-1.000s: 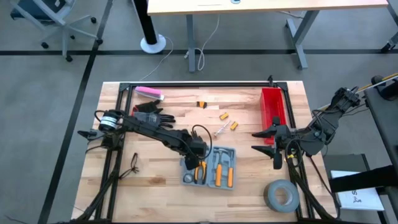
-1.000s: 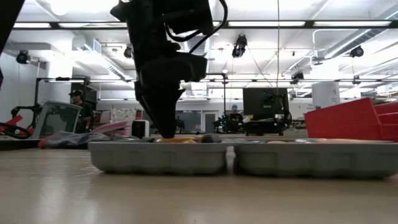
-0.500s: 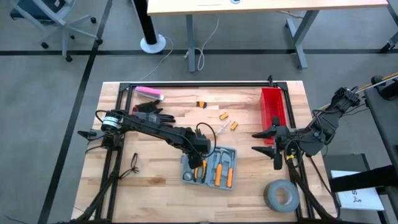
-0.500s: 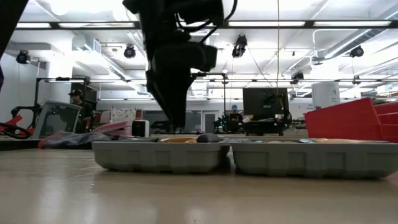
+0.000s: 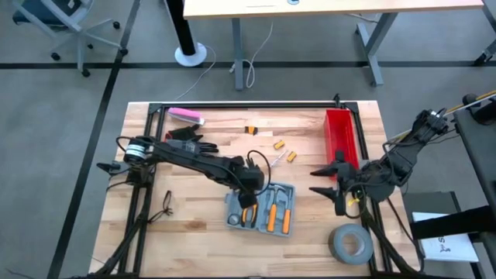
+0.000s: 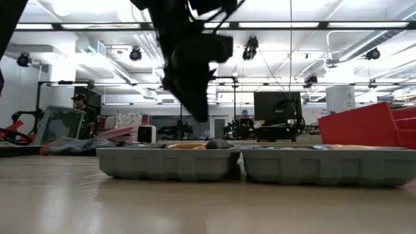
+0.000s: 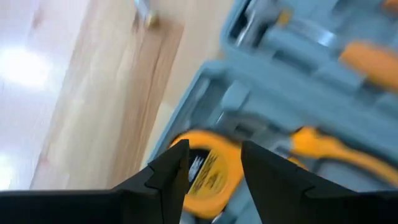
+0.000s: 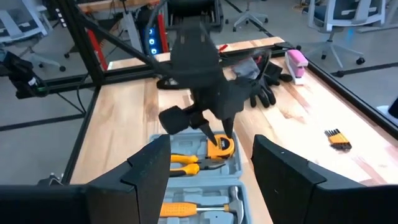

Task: Prefit tool cases
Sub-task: Put the bottom screwdriver bit set into the pre-fit tool case

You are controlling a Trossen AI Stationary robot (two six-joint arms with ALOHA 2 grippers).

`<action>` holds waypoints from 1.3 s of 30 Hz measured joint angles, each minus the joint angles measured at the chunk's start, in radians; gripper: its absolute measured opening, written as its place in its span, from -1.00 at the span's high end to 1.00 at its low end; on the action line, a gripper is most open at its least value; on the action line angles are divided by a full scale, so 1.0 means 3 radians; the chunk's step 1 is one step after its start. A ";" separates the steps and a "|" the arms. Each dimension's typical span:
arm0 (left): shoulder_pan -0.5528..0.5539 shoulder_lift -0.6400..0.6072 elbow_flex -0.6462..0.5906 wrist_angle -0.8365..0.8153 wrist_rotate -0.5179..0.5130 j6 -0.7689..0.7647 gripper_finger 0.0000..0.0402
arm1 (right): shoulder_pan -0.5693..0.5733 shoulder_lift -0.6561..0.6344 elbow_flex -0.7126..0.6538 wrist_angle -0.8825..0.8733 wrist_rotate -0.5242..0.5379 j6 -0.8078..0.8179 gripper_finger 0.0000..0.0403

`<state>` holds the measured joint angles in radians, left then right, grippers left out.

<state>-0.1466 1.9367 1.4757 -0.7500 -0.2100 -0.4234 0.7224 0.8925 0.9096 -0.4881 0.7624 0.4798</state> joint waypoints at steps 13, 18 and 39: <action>-0.0008 -0.1061 -0.0722 0.1455 0.0035 0.0094 0.24 | 0.0051 -0.0045 0.0000 0.0017 0.0040 0.0058 0.00; -0.0009 -0.1558 -0.1405 0.2308 0.0042 -0.0062 0.24 | 0.0050 -0.0037 0.0000 0.0017 0.0090 -0.0023 0.00; -0.0017 -0.1897 -0.2853 0.4219 -0.0035 -0.0560 0.24 | -0.0769 -0.0004 -0.0001 -0.0116 -0.0559 -0.0339 0.00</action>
<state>-0.1518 1.3678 0.6199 0.5157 -0.2204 -0.5915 0.4917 0.8913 0.9092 -0.5230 0.5948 0.3780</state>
